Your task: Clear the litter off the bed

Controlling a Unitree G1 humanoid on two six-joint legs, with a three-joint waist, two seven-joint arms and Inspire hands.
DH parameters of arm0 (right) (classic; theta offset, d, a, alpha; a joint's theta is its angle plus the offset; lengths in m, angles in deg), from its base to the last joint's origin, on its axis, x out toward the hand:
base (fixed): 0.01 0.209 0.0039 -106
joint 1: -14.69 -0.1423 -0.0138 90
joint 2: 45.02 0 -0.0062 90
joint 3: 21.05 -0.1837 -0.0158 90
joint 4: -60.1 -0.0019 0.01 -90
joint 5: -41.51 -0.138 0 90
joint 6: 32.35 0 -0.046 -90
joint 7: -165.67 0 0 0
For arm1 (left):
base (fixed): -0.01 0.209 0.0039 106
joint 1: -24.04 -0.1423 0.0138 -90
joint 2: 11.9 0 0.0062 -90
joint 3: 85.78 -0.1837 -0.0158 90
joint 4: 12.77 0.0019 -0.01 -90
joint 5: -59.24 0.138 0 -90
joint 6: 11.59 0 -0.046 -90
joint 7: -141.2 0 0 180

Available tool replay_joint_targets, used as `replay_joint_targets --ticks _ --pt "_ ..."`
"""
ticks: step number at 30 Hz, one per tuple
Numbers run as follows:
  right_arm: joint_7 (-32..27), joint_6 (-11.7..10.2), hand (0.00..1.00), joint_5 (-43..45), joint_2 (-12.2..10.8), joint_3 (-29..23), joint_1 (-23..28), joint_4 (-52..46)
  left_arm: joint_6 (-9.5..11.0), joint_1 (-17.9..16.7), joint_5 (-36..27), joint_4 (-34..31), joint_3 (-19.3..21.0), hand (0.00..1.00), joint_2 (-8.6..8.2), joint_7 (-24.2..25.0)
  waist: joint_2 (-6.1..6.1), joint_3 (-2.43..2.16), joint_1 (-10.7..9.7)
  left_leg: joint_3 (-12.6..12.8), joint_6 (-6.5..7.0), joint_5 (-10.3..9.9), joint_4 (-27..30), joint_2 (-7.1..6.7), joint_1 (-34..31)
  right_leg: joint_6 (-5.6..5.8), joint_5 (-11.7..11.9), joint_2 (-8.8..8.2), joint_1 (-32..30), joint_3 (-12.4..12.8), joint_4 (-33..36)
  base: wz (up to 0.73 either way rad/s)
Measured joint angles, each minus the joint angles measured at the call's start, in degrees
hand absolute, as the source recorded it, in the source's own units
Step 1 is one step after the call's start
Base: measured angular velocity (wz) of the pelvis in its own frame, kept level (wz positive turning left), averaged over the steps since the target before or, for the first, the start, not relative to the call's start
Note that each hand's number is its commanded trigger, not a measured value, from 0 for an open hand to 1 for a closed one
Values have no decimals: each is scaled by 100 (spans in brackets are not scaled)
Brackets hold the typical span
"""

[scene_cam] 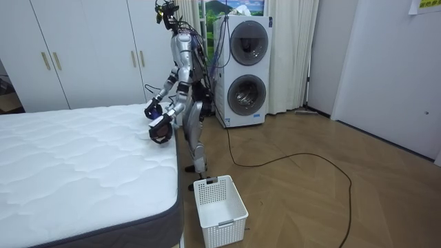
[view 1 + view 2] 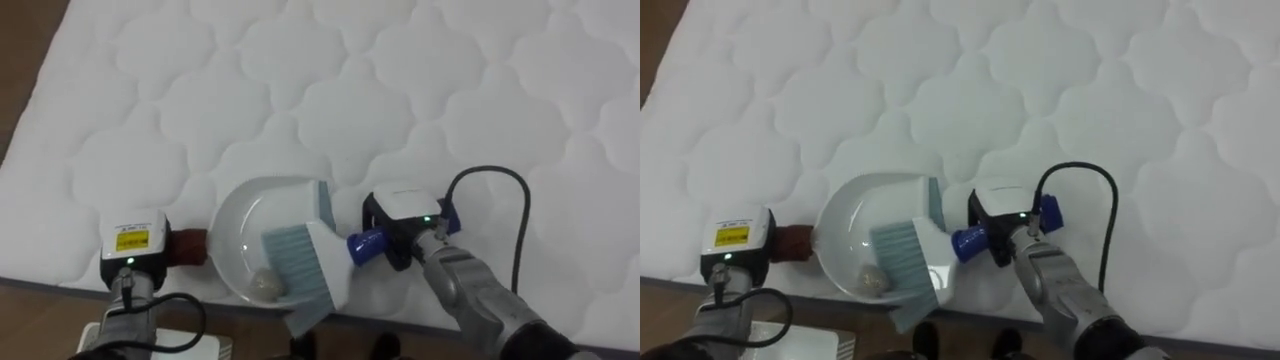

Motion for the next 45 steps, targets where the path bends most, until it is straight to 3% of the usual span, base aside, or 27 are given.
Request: replay_joint_targets --ticks 6,11,16,18,19,21,22,29,32,36,39,45 --pt "-225 -19 100 5 92 -313 290 1 0 -246 15 -229 0 100 123 -180 -50 -45 -31 5 -1 -1 -15 6 29 5 4 15 36 5 -16 0" --pt "-467 -37 100 -96 153 -438 357 90 -3 -395 3 -220 0 100 161 -196 -58 -56 -27 -1 -4 -6 -55 5 180 6 3 20 183 2 -56 0" --pt "-629 -41 100 -428 166 -707 559 412 -9 -614 34 -221 5 100 165 -218 -87 -140 -37 17 -4 -6 -211 2 517 41 13 44 512 0 -240 -1" --pt "-689 -42 100 -453 202 -1031 822 388 -10 -876 57 -296 189 100 174 -235 -101 -216 -46 47 -3 -6 -312 4 688 61 25 64 673 11 -343 -5" --pt "-696 -40 74 -452 214 -1108 867 379 -15 -933 57 -335 234 100 188 -234 -103 -220 -54 51 -3 -6 -322 4 722 63 26 67 705 12 -358 -4" --pt "-723 -31 42 -454 259 -1324 943 376 -25 -1075 63 -380 422 100 216 -234 -105 -225 -60 76 -4 -7 -376 19 841 82 52 110 823 61 -449 -7" --pt "-737 -30 0 -453 268 -1353 943 367 -38 -1096 62 -389 437 100 225 -234 -106 -225 -62 79 -4 -7 -391 20 869 83 55 114 846 67 -458 -9" --pt "-851 -51 0 -928 386 -1621 1201 -208 -44 -1474 187 -841 649 100 309 -234 -107 -240 -69 155 -5 -5 -673 -11 1347 123 40 138 1210 158 -586 -6" --pt "-854 -64 0 -1385 403 -1861 1396 -514 -39 -1822 194 -1229 709 100 312 -225 -89 -309 -127 158 -8 -2 -848 -11 1582 169 79 199 1453 186 -808 -1" --pt "-972 -67 0 -1925 409 -2458 1733 -1074 -21 -2277 261 -1755 1310 100 222 -221 -73 -338 -144 194 -19 -21 -1032 -8 1912 214 110 251 1791 210 -1030 -6" --pt "-1188 -94 0 -2224 410 -2716 1842 -1170 -35 -2425 254 -2103 1627 100 153 -223 -64 -342 -132 194 -24 -69 -1060 8 2032 237 131 291 1943 220 -1140 0" --pt "-1318 -129 0 -2453 390 -2790 2008 -1360 68 -2630 245 -2601 1954 100 21 -223 11 -342 -127 274 -42 -121 -1166 31 2342 246 135 341 2214 310 -1241 -7"
